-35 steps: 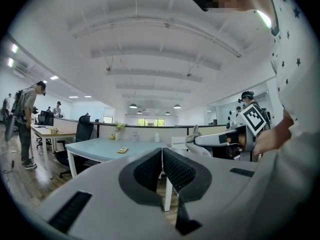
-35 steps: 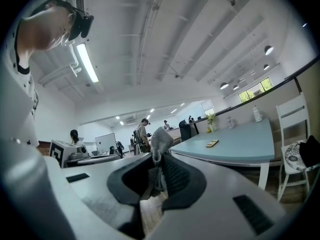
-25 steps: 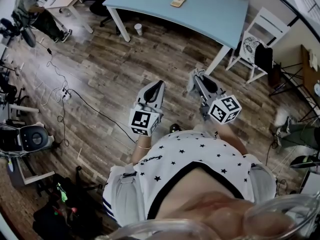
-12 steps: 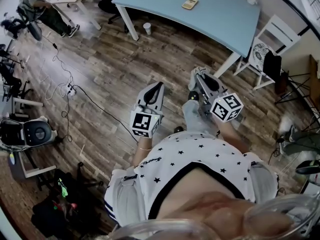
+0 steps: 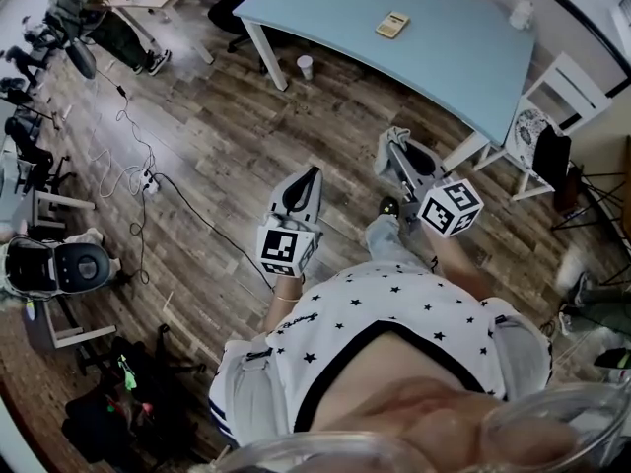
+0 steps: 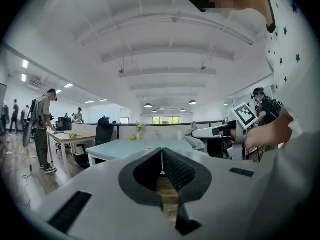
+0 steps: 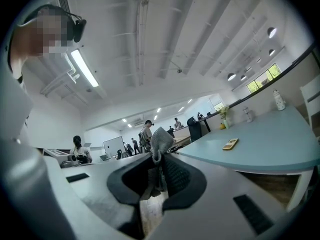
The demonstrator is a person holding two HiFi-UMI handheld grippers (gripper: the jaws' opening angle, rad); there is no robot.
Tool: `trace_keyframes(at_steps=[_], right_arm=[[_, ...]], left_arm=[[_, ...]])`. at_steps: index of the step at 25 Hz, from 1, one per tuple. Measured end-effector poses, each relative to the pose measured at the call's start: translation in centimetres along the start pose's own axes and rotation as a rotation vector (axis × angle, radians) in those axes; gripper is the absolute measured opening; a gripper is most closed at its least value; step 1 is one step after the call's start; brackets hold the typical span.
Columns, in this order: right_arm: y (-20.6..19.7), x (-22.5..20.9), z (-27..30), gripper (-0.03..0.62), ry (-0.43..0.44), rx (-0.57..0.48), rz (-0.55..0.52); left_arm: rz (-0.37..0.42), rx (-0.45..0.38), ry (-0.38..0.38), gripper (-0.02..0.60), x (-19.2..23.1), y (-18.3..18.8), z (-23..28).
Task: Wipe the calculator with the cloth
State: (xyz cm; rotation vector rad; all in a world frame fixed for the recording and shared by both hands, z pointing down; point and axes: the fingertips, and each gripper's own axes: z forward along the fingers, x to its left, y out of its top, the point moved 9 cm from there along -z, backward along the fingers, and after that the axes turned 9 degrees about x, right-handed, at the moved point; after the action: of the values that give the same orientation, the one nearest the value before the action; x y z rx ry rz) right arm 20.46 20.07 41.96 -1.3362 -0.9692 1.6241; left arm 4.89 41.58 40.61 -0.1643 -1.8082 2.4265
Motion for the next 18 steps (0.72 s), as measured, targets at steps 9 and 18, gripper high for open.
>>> trace_keyframes(at_steps=[9,18], right_arm=[[2.2,-5.8,2.7,0.048,-0.005,-0.015,0.086],[4.4,-11.4,4.6,0.048,-0.025,-0.002,0.110]], left_arm=[[-0.008,0.020,-0.006,0.031,1.7,1.7,6.4],[-0.001,0.027,-0.008,0.031,2.7,3.9,12.8]])
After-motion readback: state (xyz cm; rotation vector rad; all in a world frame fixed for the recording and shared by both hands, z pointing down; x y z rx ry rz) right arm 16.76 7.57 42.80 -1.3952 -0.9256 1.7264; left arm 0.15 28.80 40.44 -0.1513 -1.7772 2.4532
